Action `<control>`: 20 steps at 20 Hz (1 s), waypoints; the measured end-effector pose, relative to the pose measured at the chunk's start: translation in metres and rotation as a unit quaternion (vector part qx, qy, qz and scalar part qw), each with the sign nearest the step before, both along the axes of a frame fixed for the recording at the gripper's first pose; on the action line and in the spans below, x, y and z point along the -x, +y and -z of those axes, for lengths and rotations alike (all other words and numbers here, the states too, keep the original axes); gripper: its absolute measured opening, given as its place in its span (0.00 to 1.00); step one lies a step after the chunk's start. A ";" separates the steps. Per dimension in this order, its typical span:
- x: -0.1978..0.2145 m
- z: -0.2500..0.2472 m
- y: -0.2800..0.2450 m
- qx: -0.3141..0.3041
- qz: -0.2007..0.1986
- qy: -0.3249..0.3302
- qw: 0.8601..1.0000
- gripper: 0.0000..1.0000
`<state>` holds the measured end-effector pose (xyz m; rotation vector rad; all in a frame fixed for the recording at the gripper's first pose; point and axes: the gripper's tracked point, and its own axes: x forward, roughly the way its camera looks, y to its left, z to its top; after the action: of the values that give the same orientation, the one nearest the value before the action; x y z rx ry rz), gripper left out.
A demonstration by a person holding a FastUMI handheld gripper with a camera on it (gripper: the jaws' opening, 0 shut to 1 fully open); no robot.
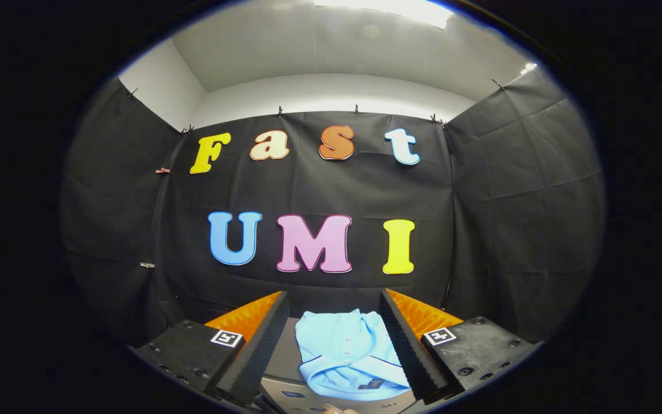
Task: Put the clothes into the washing machine and then close the washing machine lid.
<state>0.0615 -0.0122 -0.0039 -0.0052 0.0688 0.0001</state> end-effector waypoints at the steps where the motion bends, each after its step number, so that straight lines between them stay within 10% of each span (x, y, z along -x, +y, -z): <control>1: -0.008 0.000 -0.002 -0.001 0.001 0.005 1.000 0.98; 20: -0.163 0.152 -0.044 -0.002 0.039 0.245 0.969 0.99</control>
<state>0.2246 -0.0562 -0.1557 0.0016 0.5645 -0.0768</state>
